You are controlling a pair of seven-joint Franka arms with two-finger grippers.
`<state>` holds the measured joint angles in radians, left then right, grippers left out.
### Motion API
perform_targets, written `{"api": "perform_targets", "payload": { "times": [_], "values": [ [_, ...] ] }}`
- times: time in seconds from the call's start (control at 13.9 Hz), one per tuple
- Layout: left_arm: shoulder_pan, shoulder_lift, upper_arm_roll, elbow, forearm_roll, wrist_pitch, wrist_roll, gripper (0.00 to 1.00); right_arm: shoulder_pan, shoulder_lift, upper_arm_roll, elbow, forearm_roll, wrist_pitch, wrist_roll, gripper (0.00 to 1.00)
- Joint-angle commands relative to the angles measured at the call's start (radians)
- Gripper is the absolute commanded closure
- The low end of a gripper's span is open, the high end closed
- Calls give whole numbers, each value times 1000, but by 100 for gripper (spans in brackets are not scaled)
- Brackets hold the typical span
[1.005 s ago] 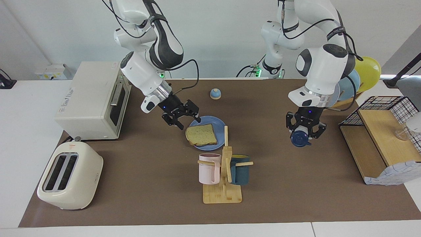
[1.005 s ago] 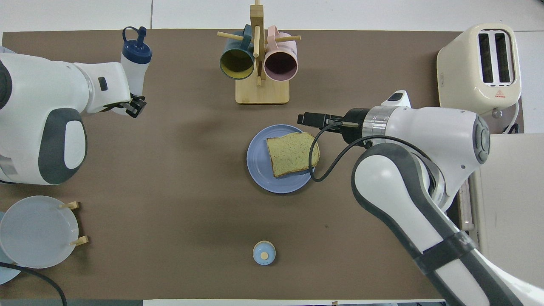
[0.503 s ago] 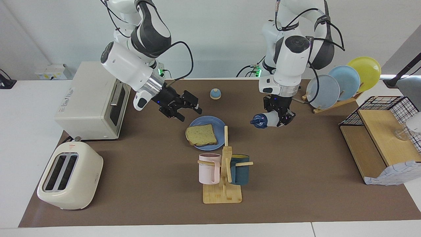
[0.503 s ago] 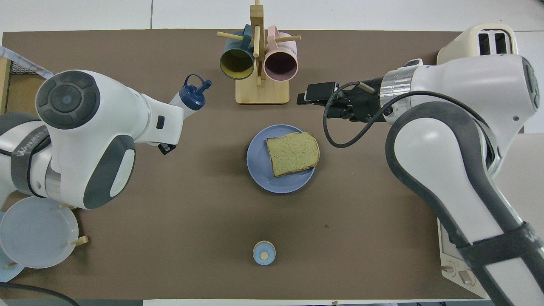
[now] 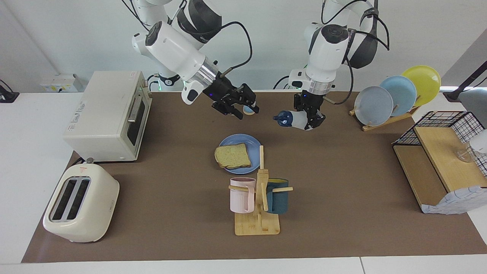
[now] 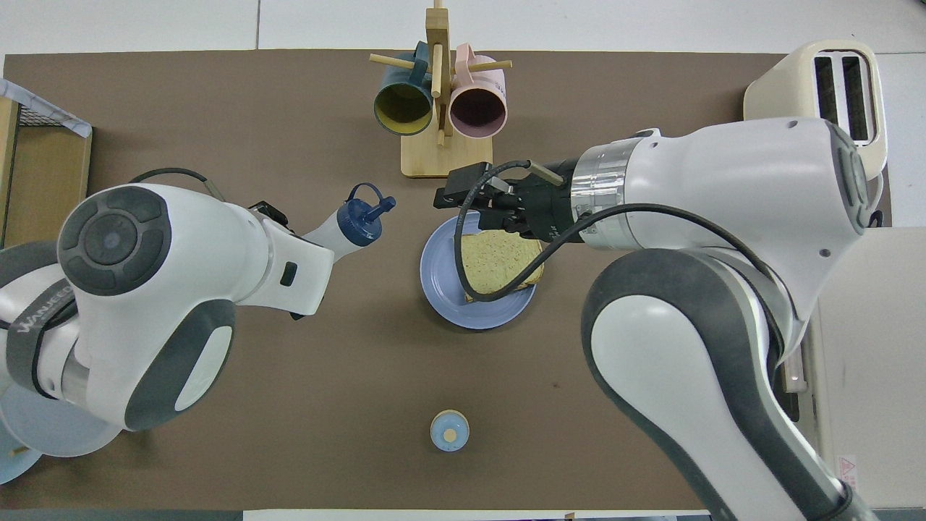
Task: Put bread on plate and add seasoning
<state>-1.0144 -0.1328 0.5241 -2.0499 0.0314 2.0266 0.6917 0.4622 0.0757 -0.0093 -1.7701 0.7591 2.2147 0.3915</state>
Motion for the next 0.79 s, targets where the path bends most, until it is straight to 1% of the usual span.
{"api": "perform_targets", "payload": {
  "times": [0.0,0.07,0.14,0.29,0.43,0.57,0.72],
  "values": [
    [-26,-123,4,-163,-56,95,22,100,4,6,8,9,-15,43,55,32],
    [-27,-157,4,-224,-65,153,25,100,10,7,11,9,-14,66,64,34],
    [-27,-181,4,-266,-108,200,37,100,39,9,11,9,-15,71,76,34],
    [-38,-185,4,-274,-146,218,43,100,50,7,11,8,-17,86,76,35],
    [-47,-185,4,-274,-186,221,52,100,87,1,11,-8,-24,89,75,35],
    [-47,-185,5,-274,-228,222,77,100,89,-2,11,-12,-30,74,70,35],
    [-47,-183,4,-274,-229,233,77,100,88,-4,11,-12,-32,56,70,35]
  ]
}}
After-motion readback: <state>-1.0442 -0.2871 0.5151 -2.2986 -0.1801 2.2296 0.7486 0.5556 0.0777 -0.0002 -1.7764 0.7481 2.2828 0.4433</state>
